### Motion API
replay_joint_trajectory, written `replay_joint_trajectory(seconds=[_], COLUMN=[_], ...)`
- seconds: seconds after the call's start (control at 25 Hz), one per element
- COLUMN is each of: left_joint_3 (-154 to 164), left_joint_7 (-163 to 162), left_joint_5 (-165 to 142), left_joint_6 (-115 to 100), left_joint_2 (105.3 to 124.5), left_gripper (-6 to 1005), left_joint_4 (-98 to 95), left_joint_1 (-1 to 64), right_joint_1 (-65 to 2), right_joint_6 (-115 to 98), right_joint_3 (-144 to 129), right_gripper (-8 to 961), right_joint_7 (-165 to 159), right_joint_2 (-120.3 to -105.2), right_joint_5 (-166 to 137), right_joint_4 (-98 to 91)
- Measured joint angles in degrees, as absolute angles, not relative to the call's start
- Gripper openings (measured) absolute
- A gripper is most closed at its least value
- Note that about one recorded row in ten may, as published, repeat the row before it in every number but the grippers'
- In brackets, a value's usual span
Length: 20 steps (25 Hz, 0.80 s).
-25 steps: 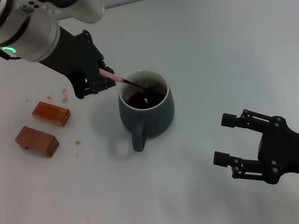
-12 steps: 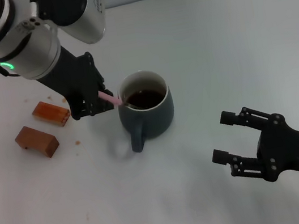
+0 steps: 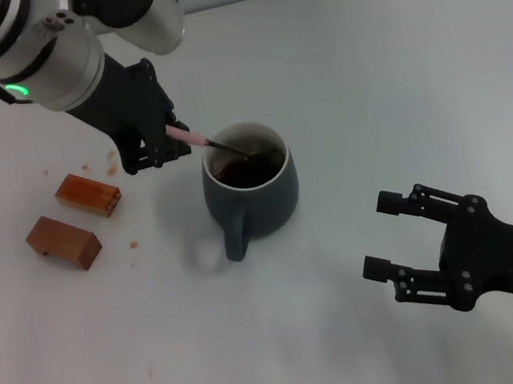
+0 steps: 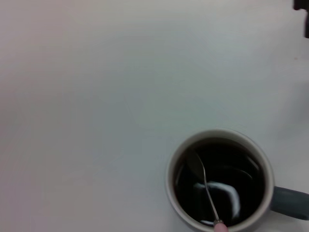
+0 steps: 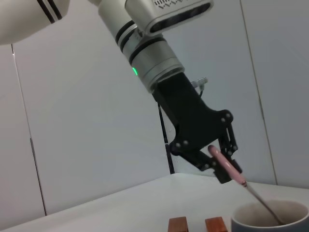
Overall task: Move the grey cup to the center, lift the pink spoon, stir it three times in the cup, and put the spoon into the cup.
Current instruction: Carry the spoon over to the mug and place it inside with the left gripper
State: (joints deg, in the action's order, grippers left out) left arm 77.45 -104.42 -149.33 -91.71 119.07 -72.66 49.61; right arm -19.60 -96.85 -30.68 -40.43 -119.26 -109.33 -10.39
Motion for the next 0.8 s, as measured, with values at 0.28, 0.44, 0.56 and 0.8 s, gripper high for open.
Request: replay_joint_trajectory(seconds=[0.28, 0.44, 0.56, 0.8], left_joint_3=[80.4, 81.3, 81.4, 81.2], left_joint_7=[-104.6, -104.4, -104.3, -104.7], left_joint_5=[-147.9, -147.0, -147.1, -150.0], left_joint_6=[-90.9, -92.1, -93.1, -93.8], left_joint_2=[119.09, 119.09, 119.09, 118.93], left_gripper=[162, 165, 167, 171], left_joint_4=[-72.7, -72.9, -73.1, -73.3], left_joint_1=[50.0, 49.6, 49.4, 49.0], right_joint_1=[-19.7, -19.7, -19.7, -19.7], right_joint_6=[-96.8, -96.8, -96.7, -96.7], right_joint_3=[-30.7, -30.7, -30.7, -30.7], right_gripper=[815, 815, 815, 815], right_joint_7=[-40.4, -40.4, -40.4, -40.4], right_joint_2=[-119.33, -119.36, -119.36, -119.36], right_joint_5=[-109.4, -109.4, -109.4, -109.4], right_joint_4=[-10.3, -10.2, -10.2, -10.2])
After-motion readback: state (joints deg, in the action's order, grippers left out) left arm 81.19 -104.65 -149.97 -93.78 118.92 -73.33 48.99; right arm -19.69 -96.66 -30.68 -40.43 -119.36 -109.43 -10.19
